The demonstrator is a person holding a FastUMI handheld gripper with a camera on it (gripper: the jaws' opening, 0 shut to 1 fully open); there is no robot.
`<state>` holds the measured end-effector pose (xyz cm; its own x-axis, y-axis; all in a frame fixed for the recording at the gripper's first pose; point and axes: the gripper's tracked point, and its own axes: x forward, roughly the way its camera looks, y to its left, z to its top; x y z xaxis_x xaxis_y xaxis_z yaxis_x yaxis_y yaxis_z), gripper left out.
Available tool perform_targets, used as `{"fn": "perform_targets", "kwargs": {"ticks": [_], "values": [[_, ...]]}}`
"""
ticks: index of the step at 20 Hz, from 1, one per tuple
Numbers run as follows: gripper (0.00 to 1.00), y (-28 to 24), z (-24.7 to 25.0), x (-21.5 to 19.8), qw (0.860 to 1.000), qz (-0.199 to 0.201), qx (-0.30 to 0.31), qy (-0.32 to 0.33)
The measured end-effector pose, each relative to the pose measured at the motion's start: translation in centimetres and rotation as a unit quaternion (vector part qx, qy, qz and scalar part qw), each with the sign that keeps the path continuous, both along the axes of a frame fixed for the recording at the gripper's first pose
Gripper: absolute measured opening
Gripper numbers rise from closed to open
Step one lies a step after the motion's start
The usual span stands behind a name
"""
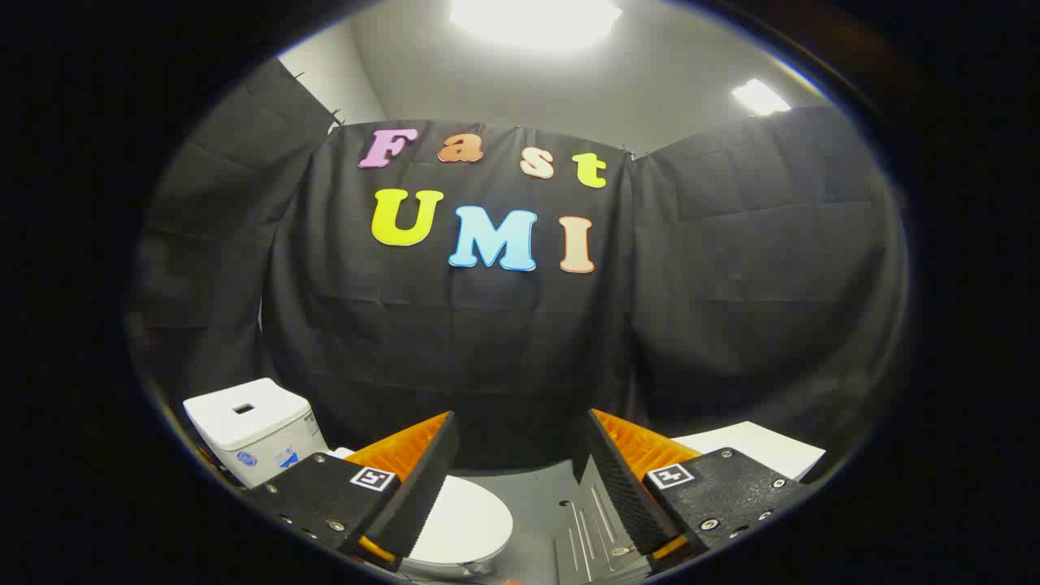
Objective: Open the toilet lid.
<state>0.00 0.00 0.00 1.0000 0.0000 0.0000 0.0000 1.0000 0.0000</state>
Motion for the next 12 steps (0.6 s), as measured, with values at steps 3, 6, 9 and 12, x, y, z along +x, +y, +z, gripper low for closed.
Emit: {"fn": "perform_targets", "kwargs": {"ticks": [3,6,9,12], "values": [[0.97,-1.8,0.6,-0.3,1.000,-0.016,0.005,-0.010],[0.96,-2.3,0.1,-1.0,0.999,-0.029,0.003,-0.014],[0.96,-2.6,-1.7,-1.1,0.999,-0.034,-0.012,0.024],[0.97,-2.2,-1.7,-2.0,0.998,-0.039,-0.026,0.029]]}}
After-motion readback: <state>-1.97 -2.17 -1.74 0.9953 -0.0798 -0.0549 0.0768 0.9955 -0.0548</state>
